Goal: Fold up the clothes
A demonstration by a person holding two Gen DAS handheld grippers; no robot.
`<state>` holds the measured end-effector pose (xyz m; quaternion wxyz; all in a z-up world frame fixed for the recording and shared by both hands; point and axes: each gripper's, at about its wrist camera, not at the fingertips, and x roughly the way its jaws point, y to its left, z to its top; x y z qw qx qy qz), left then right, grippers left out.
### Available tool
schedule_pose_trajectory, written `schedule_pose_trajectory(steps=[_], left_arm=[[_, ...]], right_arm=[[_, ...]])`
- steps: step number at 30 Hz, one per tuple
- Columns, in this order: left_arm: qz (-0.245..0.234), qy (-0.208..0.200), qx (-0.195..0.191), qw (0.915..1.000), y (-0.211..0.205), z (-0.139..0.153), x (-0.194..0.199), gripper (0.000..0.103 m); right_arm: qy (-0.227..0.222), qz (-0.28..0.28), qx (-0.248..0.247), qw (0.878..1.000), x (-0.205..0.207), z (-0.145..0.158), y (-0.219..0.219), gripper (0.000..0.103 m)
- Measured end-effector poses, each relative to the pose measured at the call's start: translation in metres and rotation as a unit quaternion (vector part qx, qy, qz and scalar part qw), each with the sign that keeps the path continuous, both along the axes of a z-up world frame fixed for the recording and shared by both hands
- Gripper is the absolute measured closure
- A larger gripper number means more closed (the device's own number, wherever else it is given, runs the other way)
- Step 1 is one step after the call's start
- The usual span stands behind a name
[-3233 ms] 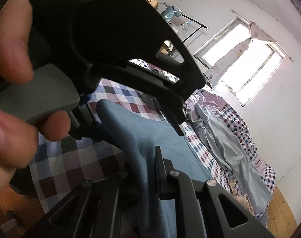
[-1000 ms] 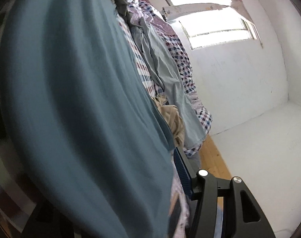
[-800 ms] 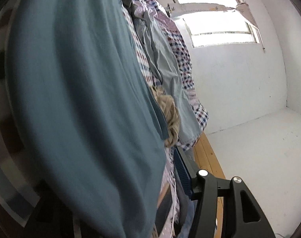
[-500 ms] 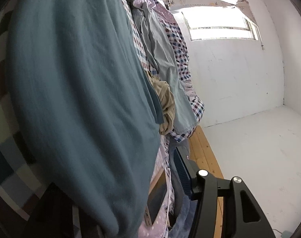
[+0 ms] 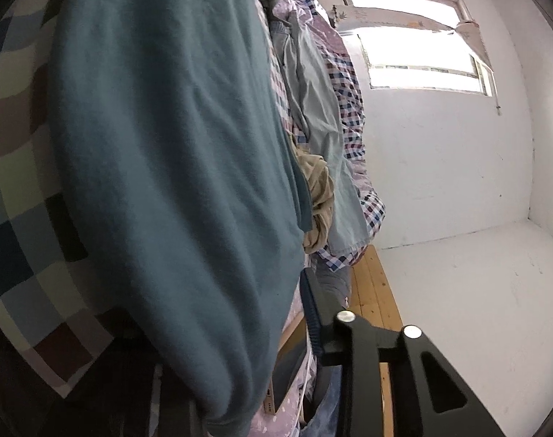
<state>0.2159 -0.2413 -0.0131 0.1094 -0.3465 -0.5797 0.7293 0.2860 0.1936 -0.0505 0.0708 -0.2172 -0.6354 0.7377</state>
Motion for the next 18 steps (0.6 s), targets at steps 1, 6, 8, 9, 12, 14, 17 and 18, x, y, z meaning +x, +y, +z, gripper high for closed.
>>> schedule_pose_trajectory(steps=[1,6,8,9,12,14,17,18], left_arm=[[-0.001,0.000,0.000,1.0000,0.000,-0.001,0.001,0.094],[-0.007,-0.015,-0.002,0.9999,0.000,-0.007,0.001,0.094],[-0.010,-0.023,0.000,0.9997,0.001,-0.010,0.000,0.093],[-0.012,-0.025,0.001,0.9996,0.001,-0.012,0.000,0.093],[-0.018,-0.025,0.003,0.9995,0.003,-0.011,-0.001,0.078],[-0.020,-0.026,-0.001,0.9995,0.004,-0.010,-0.002,0.057],[-0.016,-0.030,-0.012,0.9993,0.004,-0.009,0.000,0.051],[-0.019,-0.033,-0.013,0.9992,0.005,-0.010,0.000,0.051]], right_arm=[[-0.003,0.000,-0.002,1.000,0.000,0.000,0.000,0.076],[-0.018,0.002,-0.005,1.000,-0.001,-0.002,-0.002,0.092],[-0.019,0.002,-0.006,1.000,-0.003,-0.003,-0.002,0.092],[-0.019,0.001,-0.007,1.000,-0.003,-0.002,-0.003,0.092],[-0.019,0.001,-0.011,1.000,-0.004,-0.001,-0.003,0.092],[-0.019,-0.001,-0.013,1.000,-0.002,-0.001,-0.004,0.092],[-0.019,-0.003,-0.019,1.000,-0.003,-0.001,-0.004,0.092],[-0.019,-0.003,-0.020,1.000,-0.004,0.000,-0.004,0.092]])
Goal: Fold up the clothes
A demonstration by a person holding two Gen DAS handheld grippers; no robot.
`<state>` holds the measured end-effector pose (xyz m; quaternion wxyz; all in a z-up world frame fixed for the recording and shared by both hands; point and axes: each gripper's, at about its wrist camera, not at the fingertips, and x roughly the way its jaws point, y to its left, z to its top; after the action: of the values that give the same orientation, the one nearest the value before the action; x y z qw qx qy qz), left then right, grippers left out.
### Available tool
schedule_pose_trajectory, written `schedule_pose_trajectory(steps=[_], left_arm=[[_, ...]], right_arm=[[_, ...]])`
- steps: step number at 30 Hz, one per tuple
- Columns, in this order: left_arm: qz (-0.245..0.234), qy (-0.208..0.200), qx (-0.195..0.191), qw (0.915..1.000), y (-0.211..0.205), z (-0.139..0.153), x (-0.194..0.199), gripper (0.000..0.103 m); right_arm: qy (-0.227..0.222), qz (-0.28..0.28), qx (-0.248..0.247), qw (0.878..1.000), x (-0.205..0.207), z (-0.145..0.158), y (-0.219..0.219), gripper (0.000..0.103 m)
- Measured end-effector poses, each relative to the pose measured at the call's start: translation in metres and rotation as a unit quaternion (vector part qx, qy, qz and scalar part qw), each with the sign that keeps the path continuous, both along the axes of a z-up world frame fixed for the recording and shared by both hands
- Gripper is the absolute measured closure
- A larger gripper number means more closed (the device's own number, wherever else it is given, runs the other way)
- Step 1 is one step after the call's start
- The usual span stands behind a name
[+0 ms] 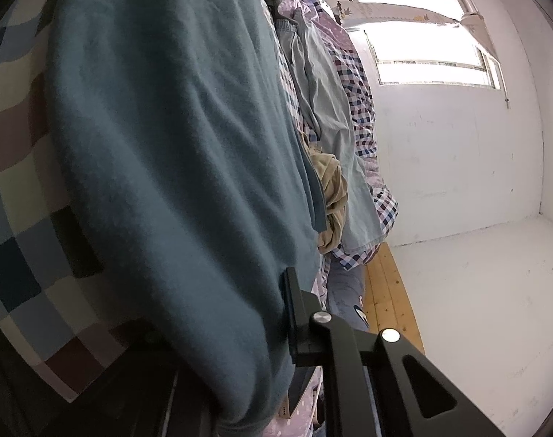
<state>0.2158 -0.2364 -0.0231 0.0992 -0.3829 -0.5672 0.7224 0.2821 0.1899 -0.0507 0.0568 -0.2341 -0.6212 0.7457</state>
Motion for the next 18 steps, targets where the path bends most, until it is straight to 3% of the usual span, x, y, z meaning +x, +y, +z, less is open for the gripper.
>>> schedule_pose_trajectory(steps=[5,7,8,11,18], left_arm=[[-0.014,-0.012,-0.017,0.9997,0.005,-0.003,-0.004,0.051],[-0.020,-0.015,-0.027,0.9993,0.007,-0.002,-0.005,0.068],[-0.020,-0.021,-0.027,0.9992,0.008,-0.004,-0.004,0.092],[-0.018,-0.031,-0.018,0.9992,0.008,-0.009,-0.002,0.094],[-0.013,0.007,0.001,0.9999,0.007,0.007,0.005,0.095]], right_arm=[[0.000,-0.001,-0.003,1.000,-0.003,0.001,0.001,0.092],[0.001,0.000,-0.003,1.000,-0.003,0.000,0.000,0.092],[0.000,-0.001,-0.004,1.000,-0.003,0.000,0.000,0.092],[-0.005,-0.003,-0.013,1.000,0.001,0.001,-0.001,0.093],[-0.014,0.000,-0.050,0.999,0.003,0.024,0.001,0.097]])
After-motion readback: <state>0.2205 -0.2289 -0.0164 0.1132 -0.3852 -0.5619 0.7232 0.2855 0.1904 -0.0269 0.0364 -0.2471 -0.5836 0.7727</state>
